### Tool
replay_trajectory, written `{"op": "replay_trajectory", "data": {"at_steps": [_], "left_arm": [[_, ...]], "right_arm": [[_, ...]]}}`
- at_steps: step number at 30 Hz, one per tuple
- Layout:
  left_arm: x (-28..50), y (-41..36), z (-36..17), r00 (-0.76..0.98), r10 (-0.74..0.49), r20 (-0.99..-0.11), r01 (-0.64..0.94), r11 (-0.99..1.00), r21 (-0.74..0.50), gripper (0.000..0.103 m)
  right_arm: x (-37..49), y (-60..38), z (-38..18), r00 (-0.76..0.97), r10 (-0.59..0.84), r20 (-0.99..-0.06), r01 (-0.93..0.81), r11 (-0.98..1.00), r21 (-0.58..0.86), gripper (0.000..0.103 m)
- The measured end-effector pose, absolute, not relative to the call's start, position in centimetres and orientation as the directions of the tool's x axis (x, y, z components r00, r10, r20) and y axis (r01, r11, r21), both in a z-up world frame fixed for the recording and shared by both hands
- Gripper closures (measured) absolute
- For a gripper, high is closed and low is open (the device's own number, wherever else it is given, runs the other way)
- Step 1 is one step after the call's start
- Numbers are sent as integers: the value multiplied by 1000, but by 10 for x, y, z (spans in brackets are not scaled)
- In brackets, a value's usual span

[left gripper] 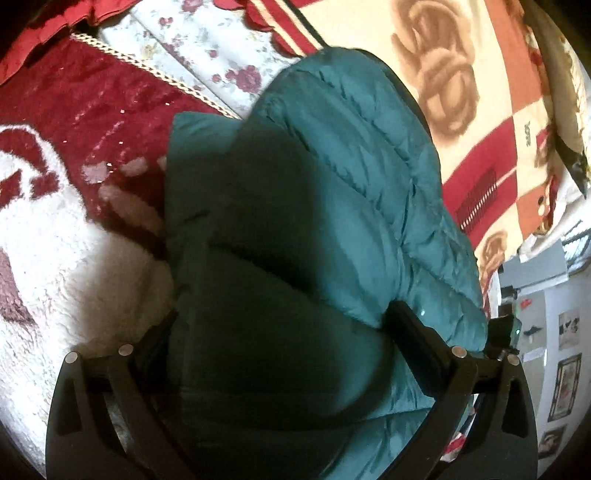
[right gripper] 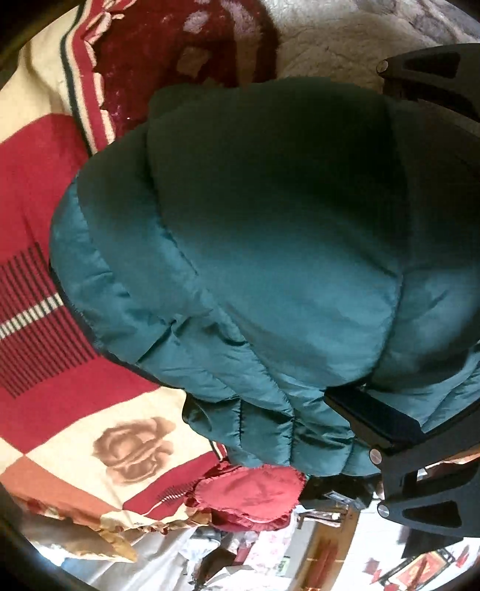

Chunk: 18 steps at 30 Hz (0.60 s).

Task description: Fold large clothes

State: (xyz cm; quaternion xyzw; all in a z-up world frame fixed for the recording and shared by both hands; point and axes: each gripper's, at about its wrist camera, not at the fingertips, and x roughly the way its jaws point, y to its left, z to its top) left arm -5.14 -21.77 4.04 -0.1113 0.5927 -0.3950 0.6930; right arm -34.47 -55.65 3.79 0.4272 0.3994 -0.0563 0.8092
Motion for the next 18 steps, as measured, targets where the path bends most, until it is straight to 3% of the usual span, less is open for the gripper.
{"op": "replay_trajectory", "data": {"at_steps": [1,3,6,8,18], "left_arm": [[-52,-217,41,-17,-687,-727,419,655,-629,4],[-58,-212,47,-18,-731,-682,424,612,-667,17],[-64,-202,56,-26,-783,-621,408,559,-722,33],[-72,-195,68,-24,-806,-592,417,530,-739,43],[-137,-150,152,-71,-852,-519,536,406,-740,46]], "right_arm": [[-348,-551,44,683,231,-693,426,644,635,19],[-353,-546,55,703,208,-680,418,653,632,41],[-365,-537,75,743,190,-642,393,652,648,56],[-371,-530,87,762,186,-620,375,654,657,59],[-417,-483,144,787,267,-557,277,654,704,63]]}}
